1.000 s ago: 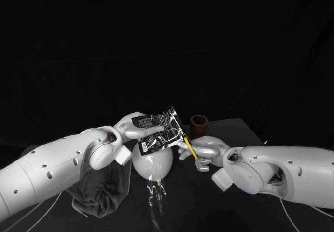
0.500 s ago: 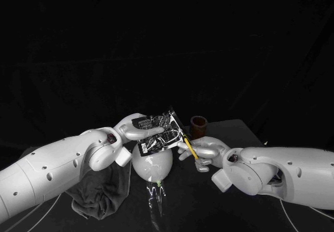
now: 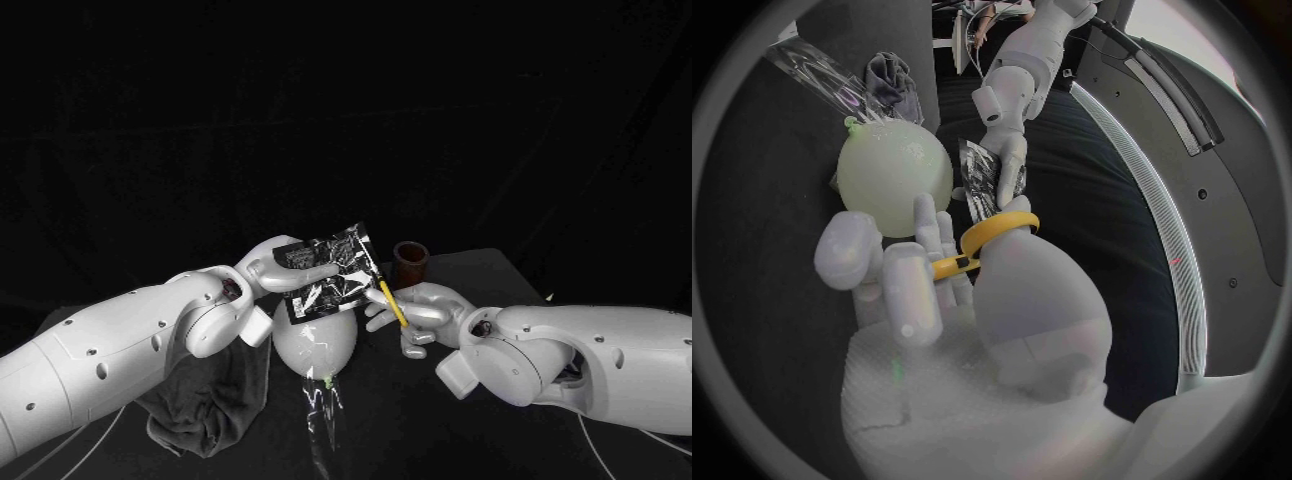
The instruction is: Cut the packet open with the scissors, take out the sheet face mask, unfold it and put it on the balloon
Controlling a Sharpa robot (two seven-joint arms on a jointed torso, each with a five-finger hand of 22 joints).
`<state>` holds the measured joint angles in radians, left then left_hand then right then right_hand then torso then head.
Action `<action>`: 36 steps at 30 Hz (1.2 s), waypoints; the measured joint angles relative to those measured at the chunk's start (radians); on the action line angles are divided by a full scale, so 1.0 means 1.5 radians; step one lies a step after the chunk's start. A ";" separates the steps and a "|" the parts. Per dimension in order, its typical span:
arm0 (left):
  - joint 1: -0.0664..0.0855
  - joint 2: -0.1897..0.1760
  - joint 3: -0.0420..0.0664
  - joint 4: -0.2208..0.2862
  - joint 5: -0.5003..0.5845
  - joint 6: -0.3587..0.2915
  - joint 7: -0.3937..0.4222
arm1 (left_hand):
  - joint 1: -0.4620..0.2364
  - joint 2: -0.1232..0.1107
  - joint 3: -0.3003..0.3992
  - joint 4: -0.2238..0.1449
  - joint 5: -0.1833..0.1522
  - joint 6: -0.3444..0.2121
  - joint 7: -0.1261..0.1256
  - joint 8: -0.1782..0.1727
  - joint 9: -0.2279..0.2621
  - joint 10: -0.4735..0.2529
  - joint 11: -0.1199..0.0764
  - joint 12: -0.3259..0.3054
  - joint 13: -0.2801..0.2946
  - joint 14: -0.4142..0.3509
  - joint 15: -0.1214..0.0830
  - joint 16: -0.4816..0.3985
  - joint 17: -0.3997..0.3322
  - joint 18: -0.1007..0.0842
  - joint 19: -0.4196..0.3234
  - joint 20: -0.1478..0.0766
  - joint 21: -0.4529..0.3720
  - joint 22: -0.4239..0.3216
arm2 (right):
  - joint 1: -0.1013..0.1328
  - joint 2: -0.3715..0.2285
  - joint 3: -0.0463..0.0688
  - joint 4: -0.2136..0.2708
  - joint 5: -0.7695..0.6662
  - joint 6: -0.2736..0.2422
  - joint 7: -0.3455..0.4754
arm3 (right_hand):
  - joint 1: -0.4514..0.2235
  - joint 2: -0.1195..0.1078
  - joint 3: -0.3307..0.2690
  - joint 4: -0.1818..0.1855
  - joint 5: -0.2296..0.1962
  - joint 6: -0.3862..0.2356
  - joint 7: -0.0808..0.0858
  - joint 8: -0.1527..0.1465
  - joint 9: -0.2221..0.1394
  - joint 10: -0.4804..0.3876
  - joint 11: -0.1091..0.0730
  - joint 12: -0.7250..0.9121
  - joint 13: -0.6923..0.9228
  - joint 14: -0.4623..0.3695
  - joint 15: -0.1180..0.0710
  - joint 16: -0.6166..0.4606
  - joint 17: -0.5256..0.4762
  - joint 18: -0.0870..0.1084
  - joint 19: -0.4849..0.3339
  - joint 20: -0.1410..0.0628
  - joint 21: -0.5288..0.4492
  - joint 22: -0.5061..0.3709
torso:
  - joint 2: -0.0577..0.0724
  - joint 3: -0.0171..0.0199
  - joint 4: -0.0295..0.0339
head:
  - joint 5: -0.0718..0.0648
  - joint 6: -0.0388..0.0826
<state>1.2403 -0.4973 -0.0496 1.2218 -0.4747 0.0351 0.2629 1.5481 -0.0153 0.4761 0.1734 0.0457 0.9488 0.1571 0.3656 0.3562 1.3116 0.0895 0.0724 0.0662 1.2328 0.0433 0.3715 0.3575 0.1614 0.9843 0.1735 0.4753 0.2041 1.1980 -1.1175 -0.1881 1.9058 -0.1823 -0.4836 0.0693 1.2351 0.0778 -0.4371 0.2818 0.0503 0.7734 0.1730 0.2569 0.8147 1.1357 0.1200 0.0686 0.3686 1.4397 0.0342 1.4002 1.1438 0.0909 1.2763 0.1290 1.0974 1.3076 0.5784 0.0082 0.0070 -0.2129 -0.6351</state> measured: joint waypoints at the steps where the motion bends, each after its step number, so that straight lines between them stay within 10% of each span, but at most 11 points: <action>1: 0.000 0.000 0.000 0.001 -0.003 -0.003 0.001 | 0.000 0.000 0.000 0.000 0.000 0.000 0.000 0.000 0.000 0.000 0.000 0.000 0.000 0.000 0.000 0.000 0.000 0.000 0.000 0.000 0.000 0.000 | 0.000 0.001 0.000 0.000 0.000 0.000 0.000 | 0.000 0.000 0.000 0.000 0.000 0.000 0.000 0.000 0.000 0.000 0.000 0.000 0.000 0.000 0.000 0.000 0.001 0.000 0.000 0.000 0.000 0.000 | 0.000 0.0000 0.0000 | 0.000 0.000; 15: 0.001 0.000 0.001 0.011 -0.043 -0.035 0.012 | 0.000 0.000 0.000 0.000 0.000 0.000 0.000 0.000 0.000 0.000 0.000 0.000 0.000 0.000 0.000 0.000 0.001 0.000 0.000 0.000 0.000 0.001 | 0.011 0.017 0.001 -0.014 0.003 -0.003 0.002 | 0.004 0.004 0.000 0.000 0.000 -0.001 0.008 0.007 -0.001 0.008 0.002 0.014 -0.020 0.015 0.000 0.034 0.065 0.000 0.039 0.007 0.066 0.000 | 0.000 0.0002 -0.0003 | 0.000 0.003; 25: 0.001 0.000 0.001 0.013 -0.062 -0.045 0.018 | -0.001 -0.001 0.000 0.000 0.000 -0.001 0.000 0.000 0.000 0.000 0.000 0.000 0.000 0.000 0.001 0.000 0.002 0.000 0.000 0.000 0.003 0.001 | 0.019 0.021 0.002 -0.027 0.009 -0.018 0.004 | 0.034 0.034 0.001 -0.005 0.000 0.081 -0.035 0.046 0.005 0.054 -0.033 0.068 0.000 0.019 -0.029 0.045 0.098 -0.005 0.076 -0.021 0.117 0.000 | 0.000 0.0003 -0.0001 | 0.000 0.003; 36: 0.000 -0.001 0.001 0.012 -0.076 -0.053 0.024 | -0.003 -0.002 0.000 0.000 0.000 -0.001 0.000 0.000 0.000 0.000 0.000 0.000 0.000 -0.001 0.001 0.000 0.002 0.000 -0.002 -0.002 0.003 0.002 | 0.021 0.016 0.002 -0.030 0.009 -0.026 0.000 | 0.044 0.054 0.001 -0.009 0.000 0.128 -0.063 0.074 0.024 0.062 -0.041 0.108 0.043 0.021 -0.041 0.049 0.107 -0.010 0.090 -0.044 0.137 0.000 | 0.000 -0.0001 0.0000 | -0.001 0.003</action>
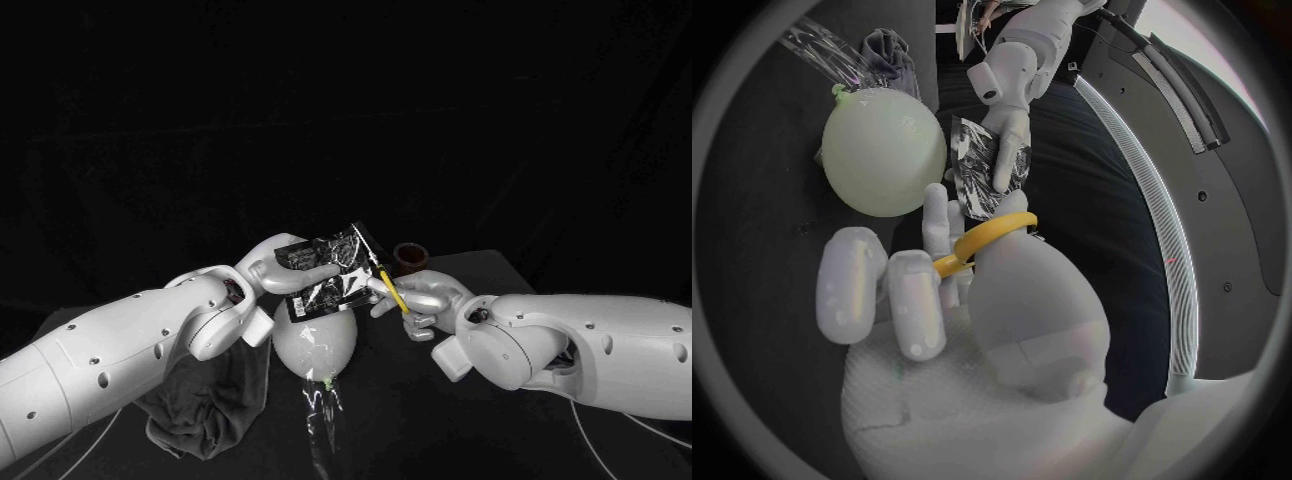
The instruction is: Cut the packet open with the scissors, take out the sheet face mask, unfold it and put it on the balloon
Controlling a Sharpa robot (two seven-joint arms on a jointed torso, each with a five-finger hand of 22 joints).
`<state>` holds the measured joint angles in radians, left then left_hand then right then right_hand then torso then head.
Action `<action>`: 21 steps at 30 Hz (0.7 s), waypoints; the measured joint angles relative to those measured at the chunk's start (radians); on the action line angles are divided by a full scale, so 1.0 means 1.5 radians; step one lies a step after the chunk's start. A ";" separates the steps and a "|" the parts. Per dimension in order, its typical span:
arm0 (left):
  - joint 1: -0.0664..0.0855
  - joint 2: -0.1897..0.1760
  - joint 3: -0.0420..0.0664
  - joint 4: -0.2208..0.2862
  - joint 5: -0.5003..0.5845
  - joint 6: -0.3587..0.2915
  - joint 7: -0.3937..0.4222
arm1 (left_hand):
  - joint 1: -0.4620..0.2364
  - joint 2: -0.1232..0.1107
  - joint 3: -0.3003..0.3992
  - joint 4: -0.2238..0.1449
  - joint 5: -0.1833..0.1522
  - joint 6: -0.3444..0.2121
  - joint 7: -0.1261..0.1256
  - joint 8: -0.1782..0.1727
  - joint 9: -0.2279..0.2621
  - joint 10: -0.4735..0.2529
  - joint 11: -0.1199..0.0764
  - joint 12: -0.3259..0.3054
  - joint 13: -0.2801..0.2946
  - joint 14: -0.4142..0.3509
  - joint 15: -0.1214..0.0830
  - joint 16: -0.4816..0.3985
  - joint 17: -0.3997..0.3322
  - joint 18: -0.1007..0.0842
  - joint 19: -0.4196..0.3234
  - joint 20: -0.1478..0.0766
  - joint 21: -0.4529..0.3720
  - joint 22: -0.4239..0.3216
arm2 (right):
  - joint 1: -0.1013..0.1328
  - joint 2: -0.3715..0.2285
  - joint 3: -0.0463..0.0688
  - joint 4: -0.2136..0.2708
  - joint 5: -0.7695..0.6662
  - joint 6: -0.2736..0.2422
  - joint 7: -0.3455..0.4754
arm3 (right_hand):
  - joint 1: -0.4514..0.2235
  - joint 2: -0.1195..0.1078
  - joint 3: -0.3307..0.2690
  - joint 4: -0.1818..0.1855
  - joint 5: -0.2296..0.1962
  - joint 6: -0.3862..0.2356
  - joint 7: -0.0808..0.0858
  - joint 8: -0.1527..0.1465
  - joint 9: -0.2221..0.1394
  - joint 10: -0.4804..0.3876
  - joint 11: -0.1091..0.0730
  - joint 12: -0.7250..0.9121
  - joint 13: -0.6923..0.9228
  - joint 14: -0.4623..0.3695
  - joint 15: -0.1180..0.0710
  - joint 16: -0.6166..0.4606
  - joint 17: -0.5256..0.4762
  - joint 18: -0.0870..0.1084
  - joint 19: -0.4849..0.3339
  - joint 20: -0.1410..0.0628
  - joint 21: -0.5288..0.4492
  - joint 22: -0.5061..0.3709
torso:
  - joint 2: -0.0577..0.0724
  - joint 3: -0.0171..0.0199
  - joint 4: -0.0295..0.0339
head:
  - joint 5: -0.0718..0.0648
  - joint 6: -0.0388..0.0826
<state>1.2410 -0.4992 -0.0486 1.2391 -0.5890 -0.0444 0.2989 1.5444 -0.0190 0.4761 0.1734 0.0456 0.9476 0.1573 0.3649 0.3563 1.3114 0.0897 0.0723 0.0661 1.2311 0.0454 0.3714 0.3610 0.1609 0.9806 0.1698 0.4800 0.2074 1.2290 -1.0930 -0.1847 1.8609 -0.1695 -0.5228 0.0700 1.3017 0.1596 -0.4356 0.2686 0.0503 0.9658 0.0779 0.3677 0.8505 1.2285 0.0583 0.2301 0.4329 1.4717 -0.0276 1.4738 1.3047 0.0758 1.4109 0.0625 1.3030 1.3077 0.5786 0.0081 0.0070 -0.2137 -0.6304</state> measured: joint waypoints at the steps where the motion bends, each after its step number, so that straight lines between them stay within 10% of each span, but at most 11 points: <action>1: 0.000 0.000 0.000 0.000 -0.001 -0.001 0.000 | 0.000 0.000 0.000 0.000 0.000 0.000 0.000 0.000 0.000 0.000 0.000 0.000 0.000 0.000 0.000 0.000 0.000 0.000 0.000 0.000 0.000 0.000 | 0.000 0.000 0.000 0.000 0.000 0.000 0.000 | 0.001 0.001 0.000 0.000 0.000 0.004 -0.001 0.003 0.002 0.000 0.000 0.004 0.004 0.000 0.000 0.000 0.000 0.000 0.000 0.000 0.003 0.000 | 0.000 0.0000 0.0000 | 0.000 0.000; 12: 0.000 0.000 0.000 0.000 -0.005 -0.007 0.004 | 0.000 0.000 -0.002 -0.002 -0.001 0.002 -0.001 -0.002 0.000 0.000 0.000 0.000 0.000 0.000 0.000 0.003 0.001 0.000 0.000 0.000 0.000 0.000 | 0.000 -0.001 0.000 0.000 -0.002 -0.006 -0.004 | 0.005 0.005 0.000 0.000 0.000 0.015 -0.008 0.008 0.008 0.006 -0.006 0.013 0.019 -0.001 -0.001 0.000 0.002 -0.005 0.006 -0.006 0.008 0.000 | 0.000 0.0002 -0.0002 | -0.002 0.002; 21: 0.000 0.000 0.000 0.001 -0.011 -0.012 0.004 | 0.001 0.001 -0.002 -0.002 0.000 0.002 -0.001 -0.001 0.000 0.000 0.000 0.000 0.000 -0.003 -0.002 0.003 0.001 0.000 0.000 0.000 0.004 0.002 | 0.001 0.003 0.000 -0.001 -0.003 -0.010 -0.006 | -0.004 -0.004 0.000 0.000 0.000 -0.014 0.011 -0.015 0.009 0.011 -0.011 -0.009 0.026 -0.001 -0.001 0.000 -0.008 -0.006 0.000 -0.004 -0.001 0.000 | 0.000 0.0003 -0.0001 | -0.002 0.004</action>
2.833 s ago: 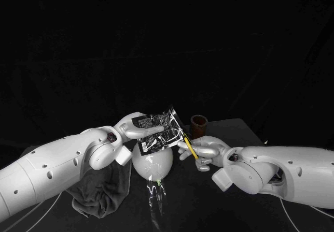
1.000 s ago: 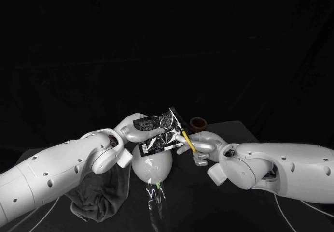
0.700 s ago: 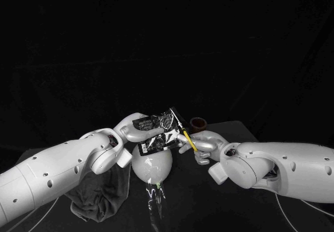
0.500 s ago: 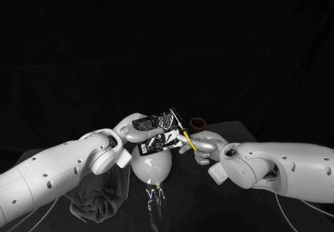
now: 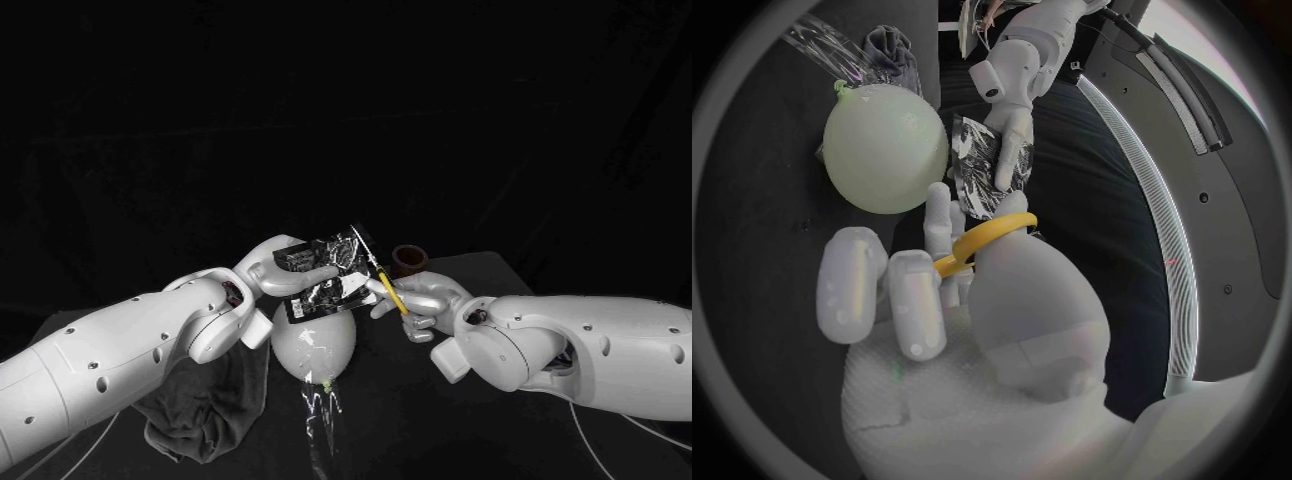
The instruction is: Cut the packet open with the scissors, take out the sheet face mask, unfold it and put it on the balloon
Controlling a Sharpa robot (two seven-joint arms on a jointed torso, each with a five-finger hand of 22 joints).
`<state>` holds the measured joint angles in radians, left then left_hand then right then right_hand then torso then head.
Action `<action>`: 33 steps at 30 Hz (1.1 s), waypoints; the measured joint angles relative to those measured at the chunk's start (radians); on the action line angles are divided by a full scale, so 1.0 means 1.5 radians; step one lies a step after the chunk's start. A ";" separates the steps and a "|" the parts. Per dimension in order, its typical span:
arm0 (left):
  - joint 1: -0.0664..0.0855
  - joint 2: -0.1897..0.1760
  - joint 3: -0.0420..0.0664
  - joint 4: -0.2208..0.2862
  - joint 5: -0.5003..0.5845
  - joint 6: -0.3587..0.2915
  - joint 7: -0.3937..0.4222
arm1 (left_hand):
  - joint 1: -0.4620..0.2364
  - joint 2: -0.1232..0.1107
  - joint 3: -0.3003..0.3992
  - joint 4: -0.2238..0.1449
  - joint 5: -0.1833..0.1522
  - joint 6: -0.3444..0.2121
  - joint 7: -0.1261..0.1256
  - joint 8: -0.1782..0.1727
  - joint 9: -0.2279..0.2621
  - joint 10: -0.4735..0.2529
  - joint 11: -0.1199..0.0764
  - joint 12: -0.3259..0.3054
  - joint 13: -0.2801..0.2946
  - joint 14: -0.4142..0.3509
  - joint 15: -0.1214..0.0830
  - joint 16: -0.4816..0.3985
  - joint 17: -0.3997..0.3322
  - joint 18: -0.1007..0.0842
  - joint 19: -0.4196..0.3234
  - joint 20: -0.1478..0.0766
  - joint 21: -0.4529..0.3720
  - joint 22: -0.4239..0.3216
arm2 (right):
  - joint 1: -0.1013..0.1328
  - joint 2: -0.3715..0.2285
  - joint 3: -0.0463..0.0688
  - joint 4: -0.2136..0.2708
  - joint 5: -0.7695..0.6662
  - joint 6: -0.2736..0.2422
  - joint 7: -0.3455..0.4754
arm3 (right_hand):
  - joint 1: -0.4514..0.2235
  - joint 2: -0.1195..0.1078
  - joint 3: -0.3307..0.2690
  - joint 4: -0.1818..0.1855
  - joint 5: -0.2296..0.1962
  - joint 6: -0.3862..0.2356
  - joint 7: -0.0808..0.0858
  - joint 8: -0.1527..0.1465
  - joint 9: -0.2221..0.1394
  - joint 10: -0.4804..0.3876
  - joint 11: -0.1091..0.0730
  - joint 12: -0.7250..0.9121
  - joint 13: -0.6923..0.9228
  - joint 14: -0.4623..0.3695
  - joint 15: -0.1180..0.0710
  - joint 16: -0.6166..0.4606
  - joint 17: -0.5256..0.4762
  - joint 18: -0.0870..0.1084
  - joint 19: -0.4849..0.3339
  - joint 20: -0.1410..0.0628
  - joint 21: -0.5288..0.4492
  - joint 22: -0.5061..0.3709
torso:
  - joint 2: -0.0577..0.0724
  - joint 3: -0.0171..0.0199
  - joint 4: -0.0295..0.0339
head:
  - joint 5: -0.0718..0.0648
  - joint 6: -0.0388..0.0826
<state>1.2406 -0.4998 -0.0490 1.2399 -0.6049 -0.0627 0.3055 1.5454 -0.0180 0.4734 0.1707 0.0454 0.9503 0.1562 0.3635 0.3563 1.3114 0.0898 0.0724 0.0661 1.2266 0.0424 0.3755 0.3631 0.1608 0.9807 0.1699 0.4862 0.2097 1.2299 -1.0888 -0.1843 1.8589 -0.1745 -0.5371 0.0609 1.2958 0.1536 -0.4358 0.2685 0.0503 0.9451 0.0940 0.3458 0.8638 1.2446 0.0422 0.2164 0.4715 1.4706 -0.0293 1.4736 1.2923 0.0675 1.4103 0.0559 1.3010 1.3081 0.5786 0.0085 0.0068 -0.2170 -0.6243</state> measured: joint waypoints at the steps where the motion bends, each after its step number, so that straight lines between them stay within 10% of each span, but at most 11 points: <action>1: 0.000 0.000 0.000 0.000 -0.001 0.000 0.000 | 0.000 0.000 0.000 0.000 0.000 0.000 0.000 0.000 0.000 0.000 0.000 0.000 0.000 0.001 -0.001 0.000 0.000 0.000 0.000 0.000 0.000 0.000 | 0.000 0.001 0.000 0.000 0.000 0.000 0.000 | -0.001 -0.001 0.000 0.000 0.000 -0.002 0.002 -0.001 0.000 0.000 0.000 -0.001 0.000 0.000 0.000 0.000 0.000 0.000 0.000 0.000 0.000 0.000 | 0.000 0.0000 -0.0001 | 0.000 0.000; 18: -0.001 -0.001 -0.001 0.001 -0.012 -0.003 0.000 | 0.001 0.001 0.000 0.000 0.000 0.000 0.000 0.001 0.000 0.000 0.000 0.000 0.000 0.002 -0.002 0.000 0.000 0.000 0.000 0.000 0.000 0.000 | 0.009 0.010 0.001 -0.003 0.001 -0.012 -0.002 | -0.004 -0.004 0.000 0.000 0.000 0.002 -0.004 -0.006 0.005 0.005 -0.005 0.000 0.013 0.000 -0.002 -0.003 0.004 0.000 -0.003 0.004 0.002 0.000 | 0.000 -0.0001 0.0001 | 0.001 0.000; 26: -0.001 -0.001 -0.001 0.002 -0.015 -0.003 0.000 | 0.001 0.001 0.000 0.000 0.000 -0.001 0.001 0.001 0.000 0.000 0.000 0.000 0.000 0.002 -0.002 0.000 0.001 0.000 0.000 0.000 0.000 0.001 | 0.012 0.009 0.001 -0.008 0.003 -0.020 -0.002 | 0.024 0.048 0.000 -0.009 0.000 0.090 -0.048 0.067 0.063 0.011 -0.011 0.238 0.201 0.001 -0.004 0.019 0.010 -0.010 0.028 -0.023 0.053 0.000 | 0.000 -0.0003 0.0003 | 0.001 0.000; 33: -0.001 -0.002 -0.002 0.002 -0.016 -0.004 -0.001 | 0.001 0.001 0.000 0.000 -0.001 -0.001 0.001 0.001 0.000 0.003 -0.003 0.000 0.000 0.002 -0.002 0.000 0.001 0.000 0.000 0.000 0.000 0.001 | 0.013 0.002 0.002 -0.009 0.002 -0.021 -0.002 | 0.028 0.057 0.058 -0.009 0.000 0.099 -0.048 0.110 0.116 0.010 -0.011 0.317 0.343 0.001 -0.004 0.056 0.012 -0.021 0.027 -0.036 0.113 0.000 | 0.000 -0.0003 0.0000 | 0.000 0.001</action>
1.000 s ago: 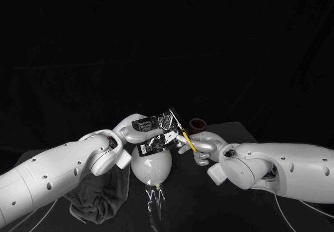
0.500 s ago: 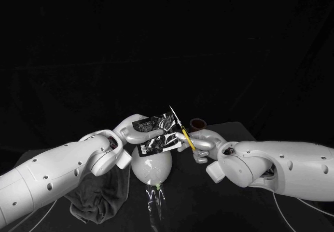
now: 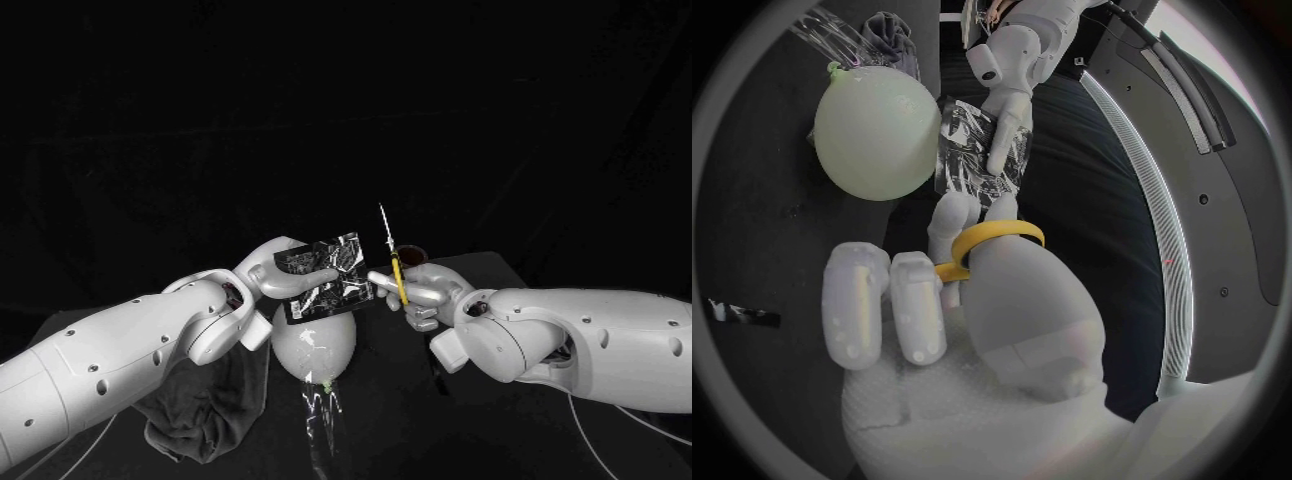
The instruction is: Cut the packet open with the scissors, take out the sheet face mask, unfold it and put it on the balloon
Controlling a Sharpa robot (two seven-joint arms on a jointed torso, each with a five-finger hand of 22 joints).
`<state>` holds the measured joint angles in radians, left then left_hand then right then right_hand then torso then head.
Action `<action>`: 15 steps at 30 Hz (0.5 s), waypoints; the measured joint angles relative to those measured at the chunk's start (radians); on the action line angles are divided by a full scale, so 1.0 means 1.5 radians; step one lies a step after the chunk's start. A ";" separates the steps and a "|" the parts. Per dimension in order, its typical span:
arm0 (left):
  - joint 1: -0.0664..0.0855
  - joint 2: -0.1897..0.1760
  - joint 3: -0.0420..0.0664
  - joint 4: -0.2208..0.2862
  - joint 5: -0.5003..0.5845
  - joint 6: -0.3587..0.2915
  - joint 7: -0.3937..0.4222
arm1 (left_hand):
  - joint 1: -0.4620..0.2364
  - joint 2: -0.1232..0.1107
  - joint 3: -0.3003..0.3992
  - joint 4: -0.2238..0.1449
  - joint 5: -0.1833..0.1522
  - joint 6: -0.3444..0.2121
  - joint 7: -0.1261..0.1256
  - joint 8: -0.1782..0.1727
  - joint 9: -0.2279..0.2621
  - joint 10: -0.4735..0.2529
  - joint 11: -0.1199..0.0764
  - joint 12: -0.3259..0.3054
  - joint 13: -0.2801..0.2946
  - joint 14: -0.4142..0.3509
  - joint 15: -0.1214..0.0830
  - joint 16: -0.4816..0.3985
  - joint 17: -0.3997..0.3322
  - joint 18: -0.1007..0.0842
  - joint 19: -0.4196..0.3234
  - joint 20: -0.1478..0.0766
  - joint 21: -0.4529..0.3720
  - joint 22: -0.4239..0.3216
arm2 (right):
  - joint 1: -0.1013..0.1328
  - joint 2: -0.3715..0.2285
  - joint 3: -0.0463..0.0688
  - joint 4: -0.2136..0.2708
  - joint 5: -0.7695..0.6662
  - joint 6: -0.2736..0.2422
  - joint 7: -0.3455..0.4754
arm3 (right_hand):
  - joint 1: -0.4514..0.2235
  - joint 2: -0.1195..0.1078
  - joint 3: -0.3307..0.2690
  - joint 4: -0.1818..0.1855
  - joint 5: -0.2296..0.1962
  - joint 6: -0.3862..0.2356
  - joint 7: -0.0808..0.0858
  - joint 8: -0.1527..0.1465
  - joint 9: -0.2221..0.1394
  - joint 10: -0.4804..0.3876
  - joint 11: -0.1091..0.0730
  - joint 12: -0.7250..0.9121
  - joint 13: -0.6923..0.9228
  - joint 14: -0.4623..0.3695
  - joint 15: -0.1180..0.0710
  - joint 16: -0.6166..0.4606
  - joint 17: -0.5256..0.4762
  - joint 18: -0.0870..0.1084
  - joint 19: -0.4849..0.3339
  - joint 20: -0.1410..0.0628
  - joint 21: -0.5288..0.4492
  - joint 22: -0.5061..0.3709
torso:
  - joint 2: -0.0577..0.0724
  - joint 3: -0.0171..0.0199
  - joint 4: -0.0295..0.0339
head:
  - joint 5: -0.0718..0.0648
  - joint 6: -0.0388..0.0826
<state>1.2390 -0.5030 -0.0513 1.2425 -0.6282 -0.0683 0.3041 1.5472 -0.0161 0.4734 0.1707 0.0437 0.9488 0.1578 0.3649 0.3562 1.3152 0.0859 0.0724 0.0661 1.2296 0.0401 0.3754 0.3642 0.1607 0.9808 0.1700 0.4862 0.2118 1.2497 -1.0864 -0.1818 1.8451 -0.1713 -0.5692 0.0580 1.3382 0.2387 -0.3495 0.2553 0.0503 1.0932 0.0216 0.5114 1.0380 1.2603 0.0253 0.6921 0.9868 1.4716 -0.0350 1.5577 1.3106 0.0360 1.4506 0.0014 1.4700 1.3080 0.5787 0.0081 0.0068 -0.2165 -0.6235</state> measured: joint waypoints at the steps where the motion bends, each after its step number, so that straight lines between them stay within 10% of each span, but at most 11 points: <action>1: 0.000 0.000 0.000 0.000 0.000 0.000 0.000 | 0.000 0.000 0.000 0.000 0.000 0.000 0.000 0.000 0.000 0.000 0.000 0.000 0.000 0.000 0.000 0.000 0.000 0.000 0.000 0.000 0.000 0.000 | 0.000 -0.001 0.000 0.000 0.000 0.000 0.000 | 0.000 0.000 0.008 0.002 0.000 0.000 0.000 0.002 0.004 0.000 0.000 0.000 0.004 0.000 0.000 0.000 0.000 0.000 0.000 0.000 0.002 0.000 | 0.000 0.0000 -0.0001 | 0.000 0.000; 15: 0.000 -0.013 0.000 0.005 0.084 0.013 0.001 | -0.002 0.002 0.000 0.000 0.001 0.000 0.000 -0.002 0.000 0.000 0.000 -0.002 0.000 0.001 0.001 0.000 0.003 0.000 -0.003 -0.003 0.005 0.002 | 0.000 -0.032 -0.001 -0.020 0.013 -0.006 0.009 | 0.000 0.000 -0.021 -0.002 0.000 -0.014 -0.015 -0.033 0.010 -0.001 -0.001 -0.008 -0.090 -0.001 -0.002 -0.020 -0.002 -0.005 0.004 -0.005 -0.060 0.000 | 0.000 -0.0004 0.0001 | -0.001 0.006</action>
<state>1.2388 -0.5232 -0.0513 1.2504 -0.5027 -0.0485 0.3050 1.5441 -0.0135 0.4734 0.1707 0.0457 0.9488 0.1580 0.3623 0.3563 1.3152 0.0860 0.0688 0.0661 1.2310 0.0418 0.3754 0.3693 0.1605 0.9770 0.1662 0.4944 0.2153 1.2502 -1.1342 -0.1826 1.8157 -0.1522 -0.5784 0.0714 1.3386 0.2383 -0.3808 0.2524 0.0503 1.0721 -0.0006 0.4615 1.0536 1.2595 0.0244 0.6808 0.8514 1.4694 -0.0382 1.5280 1.3072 0.0286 1.4569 -0.0054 1.3795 1.3079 0.5781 0.0075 0.0069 -0.2187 -0.6145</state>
